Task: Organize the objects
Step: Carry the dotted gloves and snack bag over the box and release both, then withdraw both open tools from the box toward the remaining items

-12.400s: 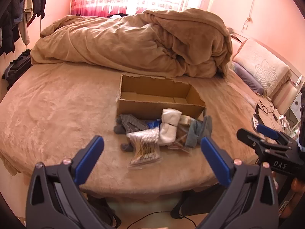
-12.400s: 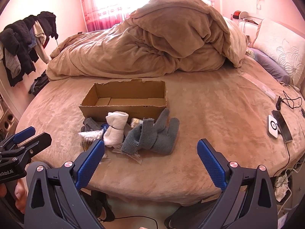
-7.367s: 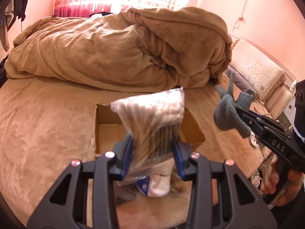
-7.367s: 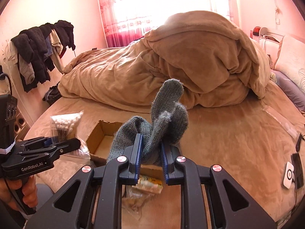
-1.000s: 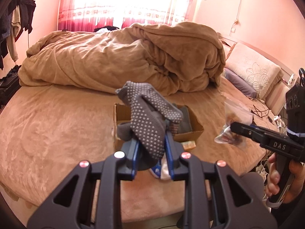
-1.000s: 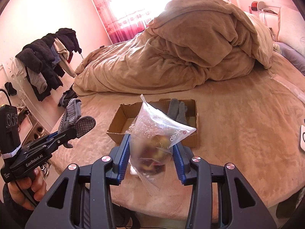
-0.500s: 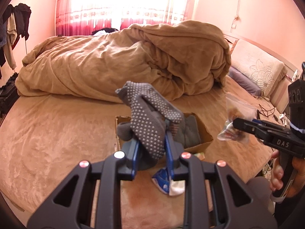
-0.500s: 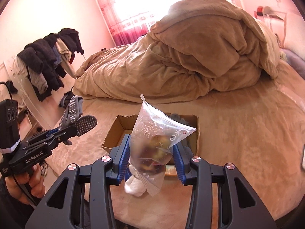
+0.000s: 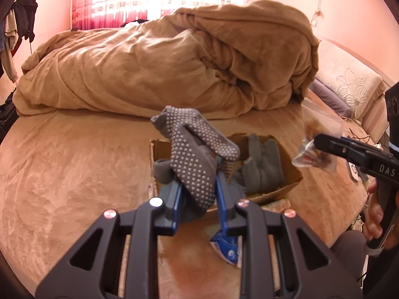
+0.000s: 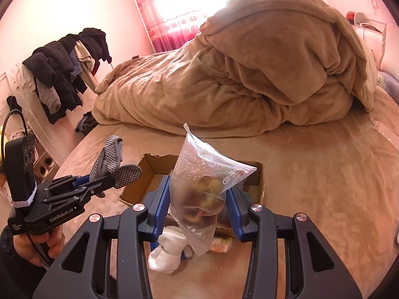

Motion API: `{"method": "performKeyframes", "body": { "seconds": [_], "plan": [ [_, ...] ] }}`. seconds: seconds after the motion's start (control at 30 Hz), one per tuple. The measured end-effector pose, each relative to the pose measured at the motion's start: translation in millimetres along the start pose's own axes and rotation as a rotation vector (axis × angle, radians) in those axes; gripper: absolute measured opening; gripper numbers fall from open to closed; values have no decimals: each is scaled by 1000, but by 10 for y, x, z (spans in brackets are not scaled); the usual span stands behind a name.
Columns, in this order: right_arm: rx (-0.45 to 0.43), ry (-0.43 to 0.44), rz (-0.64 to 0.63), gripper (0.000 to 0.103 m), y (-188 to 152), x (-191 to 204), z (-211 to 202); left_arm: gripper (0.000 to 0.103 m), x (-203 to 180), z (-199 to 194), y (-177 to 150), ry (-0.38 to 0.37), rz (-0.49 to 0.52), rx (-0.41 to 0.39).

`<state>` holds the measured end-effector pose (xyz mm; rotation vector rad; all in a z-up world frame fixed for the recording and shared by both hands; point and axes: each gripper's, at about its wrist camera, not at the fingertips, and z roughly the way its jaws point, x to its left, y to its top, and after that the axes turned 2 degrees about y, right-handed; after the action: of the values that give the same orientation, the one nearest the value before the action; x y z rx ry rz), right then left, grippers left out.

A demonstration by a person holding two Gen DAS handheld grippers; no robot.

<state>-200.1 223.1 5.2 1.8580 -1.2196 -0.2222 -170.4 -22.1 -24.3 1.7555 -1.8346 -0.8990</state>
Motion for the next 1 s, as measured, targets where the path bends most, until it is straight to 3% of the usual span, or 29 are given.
{"method": "performKeyframes", "body": {
  "seconds": [0.37, 0.6, 0.73, 1.0],
  "plan": [
    [80, 27, -6, 44, -57, -26, 547, 25, 94, 506, -81, -25, 9, 69],
    [222, 100, 29, 44, -269, -57, 1113, 26, 155, 930, -228, -20, 25, 184],
    [272, 122, 48, 44, -366, -74, 1291, 27, 151, 967, -227, -4, 43, 173],
    [269, 122, 57, 48, -391, -48, 1311, 34, 101, 959, -213, -5, 63, 140]
  ]
}}
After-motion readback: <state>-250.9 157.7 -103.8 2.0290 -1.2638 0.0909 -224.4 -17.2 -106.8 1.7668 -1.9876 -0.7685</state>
